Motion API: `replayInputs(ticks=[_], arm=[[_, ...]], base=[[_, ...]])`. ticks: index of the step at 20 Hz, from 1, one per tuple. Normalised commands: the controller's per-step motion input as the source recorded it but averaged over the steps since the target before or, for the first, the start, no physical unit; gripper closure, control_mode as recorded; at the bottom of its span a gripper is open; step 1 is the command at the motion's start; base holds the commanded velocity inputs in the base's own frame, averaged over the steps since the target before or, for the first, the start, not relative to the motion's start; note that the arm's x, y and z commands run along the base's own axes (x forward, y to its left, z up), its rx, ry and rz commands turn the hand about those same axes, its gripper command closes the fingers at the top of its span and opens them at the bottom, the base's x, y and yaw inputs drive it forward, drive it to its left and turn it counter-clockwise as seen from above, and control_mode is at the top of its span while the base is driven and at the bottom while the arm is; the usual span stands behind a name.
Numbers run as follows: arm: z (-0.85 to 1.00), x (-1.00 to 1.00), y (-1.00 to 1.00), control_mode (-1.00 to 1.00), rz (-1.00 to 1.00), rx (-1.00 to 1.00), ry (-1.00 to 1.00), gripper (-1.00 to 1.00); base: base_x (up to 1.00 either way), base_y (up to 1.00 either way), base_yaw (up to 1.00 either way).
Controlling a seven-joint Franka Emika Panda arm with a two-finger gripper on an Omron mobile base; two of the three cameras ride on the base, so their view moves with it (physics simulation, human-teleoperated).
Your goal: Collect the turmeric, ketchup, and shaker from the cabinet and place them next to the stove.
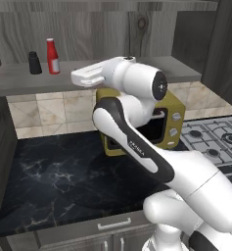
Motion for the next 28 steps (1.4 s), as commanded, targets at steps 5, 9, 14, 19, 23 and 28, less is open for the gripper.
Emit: replayInputs(ticks=[5,9,14,19,23,28], arm=[[0.00,0.01,-0.13,-1.00,0.00,0.20,0.02,-1.00],[0.00,0.14,-0.02,-1.00,0.00,0.00,0.05,-1.00],[0.00,0.30,-0.03,-1.00,0.00,0.00,0.10,-1.00],[0.00,0.47,0.00,-1.00,0.00,-0.06,0.08,-1.00],[0.02,0.43,0.03,-1.00,0.00,-0.19,0.06,-1.00],[0.05,0.44,0.23,-1.00,0.00,-0.21,0.04,-1.00]], base=[[0.00,0.00,0.00],[0.00,0.00,0.00],[0.00,0.00,0.00],[0.00,0.00,0.00],[0.00,0.00,0.00],[0.00,0.00,0.00]])
